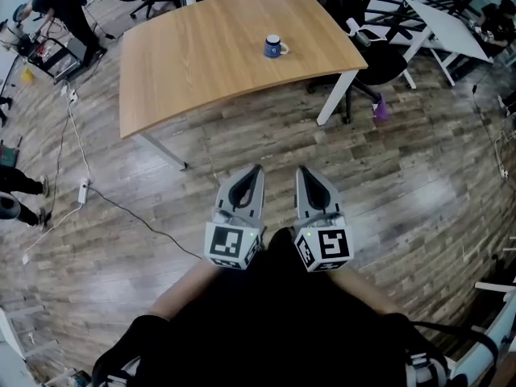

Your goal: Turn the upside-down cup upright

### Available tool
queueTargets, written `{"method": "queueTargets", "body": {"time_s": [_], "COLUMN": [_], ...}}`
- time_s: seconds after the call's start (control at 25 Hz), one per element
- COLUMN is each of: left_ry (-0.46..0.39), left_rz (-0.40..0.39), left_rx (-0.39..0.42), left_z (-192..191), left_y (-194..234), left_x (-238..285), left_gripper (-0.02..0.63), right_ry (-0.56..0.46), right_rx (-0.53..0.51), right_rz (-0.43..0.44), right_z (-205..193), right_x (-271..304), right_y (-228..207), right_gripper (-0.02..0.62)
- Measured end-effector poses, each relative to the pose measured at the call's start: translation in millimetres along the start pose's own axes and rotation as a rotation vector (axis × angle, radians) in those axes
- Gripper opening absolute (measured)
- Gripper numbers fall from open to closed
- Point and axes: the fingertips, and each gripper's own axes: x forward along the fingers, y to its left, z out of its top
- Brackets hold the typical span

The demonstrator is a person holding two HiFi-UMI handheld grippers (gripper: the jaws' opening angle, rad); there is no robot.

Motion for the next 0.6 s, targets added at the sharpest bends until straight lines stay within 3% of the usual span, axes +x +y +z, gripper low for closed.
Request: {"method": "queueTargets", "body": {"time_s": [0.28,0.6], "left_ry": [0.022,-0.024], "left_rz": [-0.035,0.007], "left_rx": [-0.021,-0.011], "left_z": [-14,1], "left_y": [38,102], "left_x": [56,215], "left_gripper": [-0.003,-0.003], "right_ry": [-0.006,-0.041], "right_rx": [-0.044,-0.059], "right_rz": [-0.049,0.015], "right_z": [1,17], "right_x": [61,223], "right_y": [-46,-129], "right_gripper": [0.011,0.012]}}
